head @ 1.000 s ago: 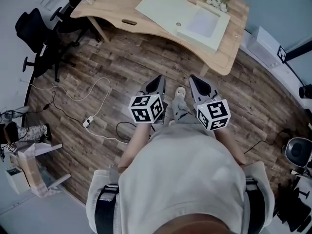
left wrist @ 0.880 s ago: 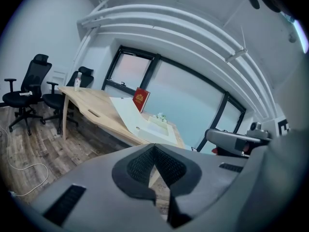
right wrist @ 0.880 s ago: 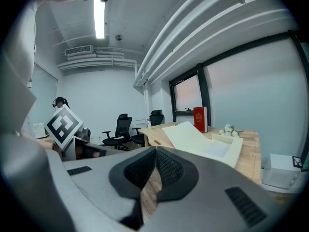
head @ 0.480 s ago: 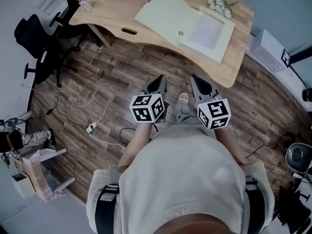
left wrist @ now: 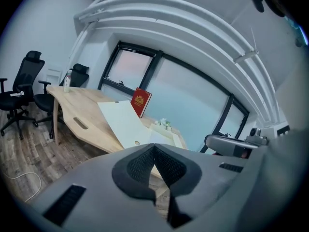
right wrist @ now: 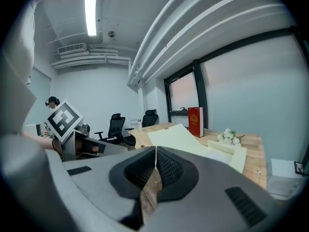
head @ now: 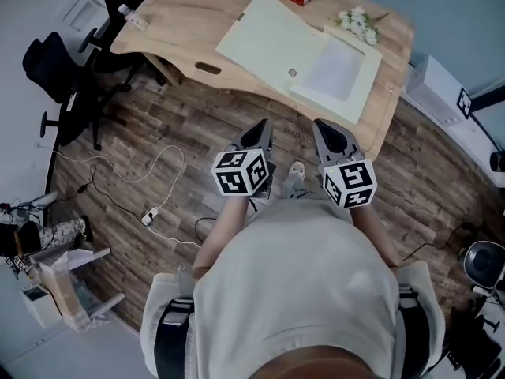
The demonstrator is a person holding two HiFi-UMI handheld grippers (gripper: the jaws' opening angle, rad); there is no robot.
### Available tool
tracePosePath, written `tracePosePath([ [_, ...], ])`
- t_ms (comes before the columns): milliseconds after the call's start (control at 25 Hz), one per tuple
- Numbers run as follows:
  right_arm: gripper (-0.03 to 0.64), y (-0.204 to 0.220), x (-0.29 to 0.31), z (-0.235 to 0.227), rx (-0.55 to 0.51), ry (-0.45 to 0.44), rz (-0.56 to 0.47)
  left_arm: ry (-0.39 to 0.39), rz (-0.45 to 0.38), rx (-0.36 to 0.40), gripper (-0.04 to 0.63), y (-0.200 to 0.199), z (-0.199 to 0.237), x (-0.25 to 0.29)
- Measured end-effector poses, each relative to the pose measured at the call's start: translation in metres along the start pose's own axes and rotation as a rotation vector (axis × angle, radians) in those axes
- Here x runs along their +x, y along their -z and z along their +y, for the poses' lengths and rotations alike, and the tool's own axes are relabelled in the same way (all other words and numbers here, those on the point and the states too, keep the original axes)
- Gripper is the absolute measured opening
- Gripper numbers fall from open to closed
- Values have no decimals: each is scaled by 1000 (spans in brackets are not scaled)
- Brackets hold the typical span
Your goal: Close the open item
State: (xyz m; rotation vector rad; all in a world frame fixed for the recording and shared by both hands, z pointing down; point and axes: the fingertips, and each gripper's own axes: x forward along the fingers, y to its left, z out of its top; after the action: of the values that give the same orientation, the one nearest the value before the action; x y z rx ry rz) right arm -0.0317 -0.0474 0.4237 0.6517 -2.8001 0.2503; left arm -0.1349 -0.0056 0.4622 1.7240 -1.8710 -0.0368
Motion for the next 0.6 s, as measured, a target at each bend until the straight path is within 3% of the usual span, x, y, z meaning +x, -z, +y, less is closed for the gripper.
tracePosePath([
  [600,20,-36,58,-62,15,-39,-32,-15,0,-29,20,-39,10,72],
])
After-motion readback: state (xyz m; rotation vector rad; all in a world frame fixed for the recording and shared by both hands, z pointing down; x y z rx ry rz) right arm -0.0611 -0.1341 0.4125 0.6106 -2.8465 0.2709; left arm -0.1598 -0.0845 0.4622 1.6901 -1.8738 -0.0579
